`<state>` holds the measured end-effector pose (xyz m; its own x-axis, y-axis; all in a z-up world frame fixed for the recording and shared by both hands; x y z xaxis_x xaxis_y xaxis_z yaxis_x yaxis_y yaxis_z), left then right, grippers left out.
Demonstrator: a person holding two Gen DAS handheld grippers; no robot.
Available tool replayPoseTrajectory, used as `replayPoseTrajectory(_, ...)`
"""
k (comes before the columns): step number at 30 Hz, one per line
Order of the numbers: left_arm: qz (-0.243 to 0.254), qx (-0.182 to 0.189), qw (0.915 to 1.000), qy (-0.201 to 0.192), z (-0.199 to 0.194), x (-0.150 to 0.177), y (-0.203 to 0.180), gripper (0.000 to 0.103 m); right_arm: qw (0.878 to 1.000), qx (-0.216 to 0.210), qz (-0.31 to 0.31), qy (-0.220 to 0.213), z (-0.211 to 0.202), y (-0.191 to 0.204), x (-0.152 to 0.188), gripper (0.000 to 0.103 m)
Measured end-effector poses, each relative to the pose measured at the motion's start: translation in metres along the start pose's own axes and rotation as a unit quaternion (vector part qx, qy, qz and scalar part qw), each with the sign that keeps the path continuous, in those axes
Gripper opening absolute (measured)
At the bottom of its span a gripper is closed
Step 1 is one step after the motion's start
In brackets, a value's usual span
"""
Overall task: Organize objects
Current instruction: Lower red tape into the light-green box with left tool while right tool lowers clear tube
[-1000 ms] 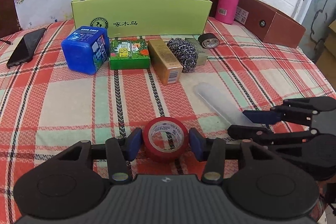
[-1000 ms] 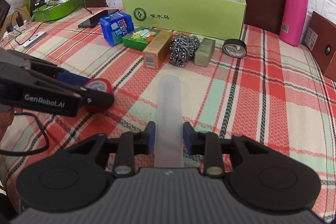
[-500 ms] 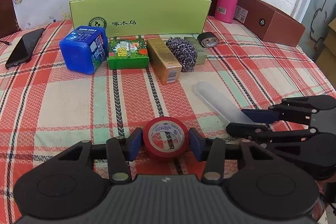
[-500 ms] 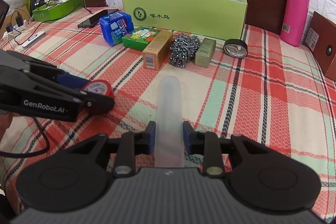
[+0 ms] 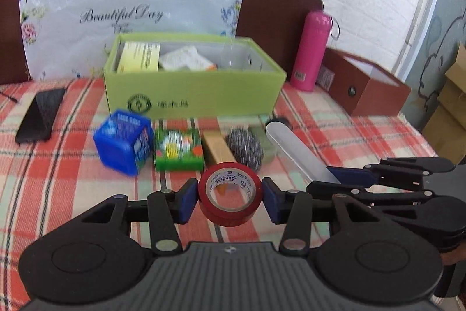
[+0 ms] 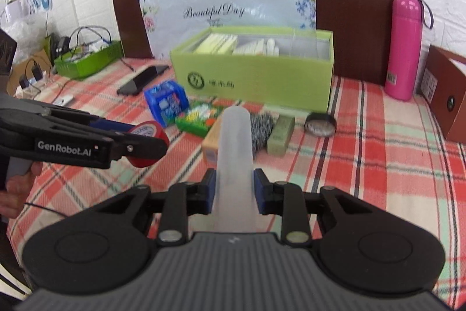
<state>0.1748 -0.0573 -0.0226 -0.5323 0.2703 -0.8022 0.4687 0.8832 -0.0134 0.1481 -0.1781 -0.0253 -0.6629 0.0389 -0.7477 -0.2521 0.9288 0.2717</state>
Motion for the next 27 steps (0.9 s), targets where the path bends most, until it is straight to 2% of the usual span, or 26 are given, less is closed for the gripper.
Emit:
replayPoseTrajectory(7, -0.011, -0.018, 0.9988, -0.044, 0.003, -0.057, 0.026, 0.050, 0.998, -0.002, -0.023, -0.054, 0.009, 0.005, -0.063, 0.026)
replayPoseTrajectory(13, -0.040, -0.040, 0.9964, -0.063, 0.024, -0.104, 0.060, 0.050, 0.996, 0.008, -0.030, -0.082, 0.038, -0.001, -0.117, 0.027)
replayPoseTrajectory(20, -0.060, -0.060, 0.9950, -0.053, 0.070, -0.136, 0.094, 0.050, 0.995, 0.014, -0.024, -0.097, 0.090, -0.012, -0.163, 0.027)
replayPoseTrajectory(27, -0.070, -0.067, 0.9950, -0.027, 0.116, -0.137, 0.115, 0.050, 0.995, 0.032, -0.035, -0.085, 0.147, -0.021, -0.167, 0.027)
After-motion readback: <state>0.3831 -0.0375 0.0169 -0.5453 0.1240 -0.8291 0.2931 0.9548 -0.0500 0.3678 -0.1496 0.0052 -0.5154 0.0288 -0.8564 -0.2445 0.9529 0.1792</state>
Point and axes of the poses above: each gripper's, at about its wrist camera, not at the fingertips, and z roughly the way its jaws point, y to its left, x to its underside, the point moved 9 cm from there along z, roughly the way its jaws point, and after that the axes turned 13 degrees about z, right-handed, at the moved point
